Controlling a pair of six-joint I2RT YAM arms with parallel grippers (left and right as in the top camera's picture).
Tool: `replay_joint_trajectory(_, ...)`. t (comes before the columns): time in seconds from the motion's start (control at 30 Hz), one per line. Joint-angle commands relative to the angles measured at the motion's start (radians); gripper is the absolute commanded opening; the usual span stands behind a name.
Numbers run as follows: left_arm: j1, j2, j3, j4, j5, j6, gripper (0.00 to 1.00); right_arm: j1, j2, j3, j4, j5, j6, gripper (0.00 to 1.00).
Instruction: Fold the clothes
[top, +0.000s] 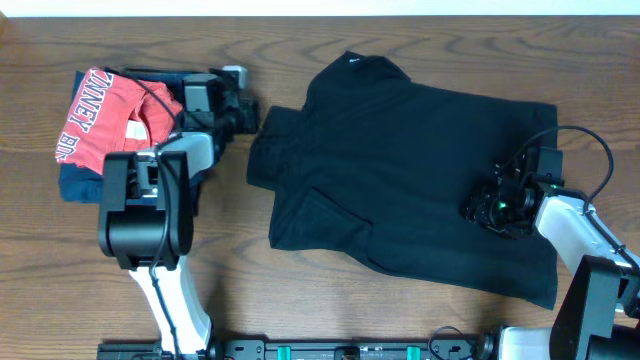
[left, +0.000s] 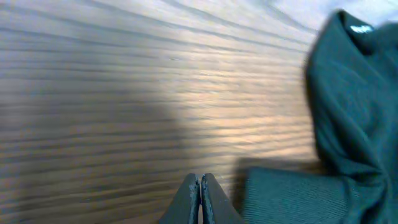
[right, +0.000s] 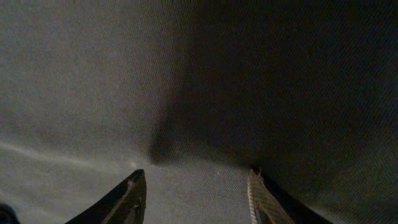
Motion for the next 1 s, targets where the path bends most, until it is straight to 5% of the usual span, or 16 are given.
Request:
replay_joint_trajectory(0.0, 0.022, -0.026, 0.025, -0.001, 0.040, -0.020, 0.06, 0.009, 0.050, -0.027, 0.012, 0.047, 0.009, 0.52)
replay_joint_trajectory(0.07, 0.023, -0.026, 0.025, -0.001, 0.111, -0.020, 0.13, 0.009, 0.050, -0.027, 0.014, 0.047, 0.009, 0.52)
replay_joint_trajectory(0.1, 0.019, -0.026, 0.024, -0.001, 0.145, -0.020, 0.33, 0.009, 0.050, -0.026, 0.016, 0.047, 0.009, 0.52)
replay_joint_trajectory(0.13, 0.014, -0.026, 0.024, -0.002, 0.158, -0.019, 0.42, 0.009, 0.050, -0.027, 0.019, 0.047, 0.009, 0.53)
replay_joint_trajectory(0.23, -0.013, -0.023, 0.024, -0.017, 0.161, 0.012, 0.53, 0.009, 0.050, -0.026, 0.025, 0.046, 0.012, 0.53)
replay_joint_trajectory(0.97, -0.057, 0.021, 0.024, -0.056, 0.032, 0.079, 0.57, 0.010, 0.050, -0.026, 0.005, 0.045, 0.027, 0.52)
